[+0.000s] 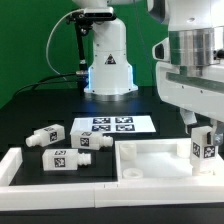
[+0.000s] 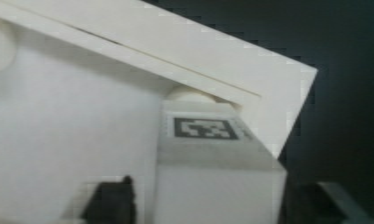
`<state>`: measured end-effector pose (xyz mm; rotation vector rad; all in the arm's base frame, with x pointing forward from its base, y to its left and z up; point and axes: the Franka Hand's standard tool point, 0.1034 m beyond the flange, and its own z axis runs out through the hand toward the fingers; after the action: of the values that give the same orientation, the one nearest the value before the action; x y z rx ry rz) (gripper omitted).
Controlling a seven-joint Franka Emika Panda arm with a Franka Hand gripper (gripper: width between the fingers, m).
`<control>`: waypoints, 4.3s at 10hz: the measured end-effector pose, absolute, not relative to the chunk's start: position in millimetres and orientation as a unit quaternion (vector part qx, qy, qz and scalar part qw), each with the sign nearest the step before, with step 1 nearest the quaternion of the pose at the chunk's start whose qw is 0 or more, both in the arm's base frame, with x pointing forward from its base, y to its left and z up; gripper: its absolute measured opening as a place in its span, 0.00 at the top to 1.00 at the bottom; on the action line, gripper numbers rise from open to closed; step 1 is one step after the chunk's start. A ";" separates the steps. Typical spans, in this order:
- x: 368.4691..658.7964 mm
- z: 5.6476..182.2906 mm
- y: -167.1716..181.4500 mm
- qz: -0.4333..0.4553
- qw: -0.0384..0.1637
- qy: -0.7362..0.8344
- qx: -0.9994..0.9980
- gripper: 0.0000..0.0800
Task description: Assemble one leg
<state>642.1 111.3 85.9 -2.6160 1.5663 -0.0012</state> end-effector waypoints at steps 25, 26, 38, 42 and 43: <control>635.3 78.3 116.9 -0.015 0.046 0.497 -0.866 0.40; 640.6 83.0 115.3 -0.021 0.045 0.371 -0.927 0.24; 644.0 83.0 115.8 -0.053 0.003 -0.010 -0.999 0.64; 644.1 81.6 112.9 -0.056 0.010 0.215 -0.975 0.64; 644.0 81.4 111.2 -0.053 0.017 0.291 -0.955 0.64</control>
Offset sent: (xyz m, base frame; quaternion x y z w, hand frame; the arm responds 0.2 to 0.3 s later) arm 0.0000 0.0000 0.0000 0.0000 0.0000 -0.1296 0.9916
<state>644.0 111.2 81.4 -2.9690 0.9051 -0.1634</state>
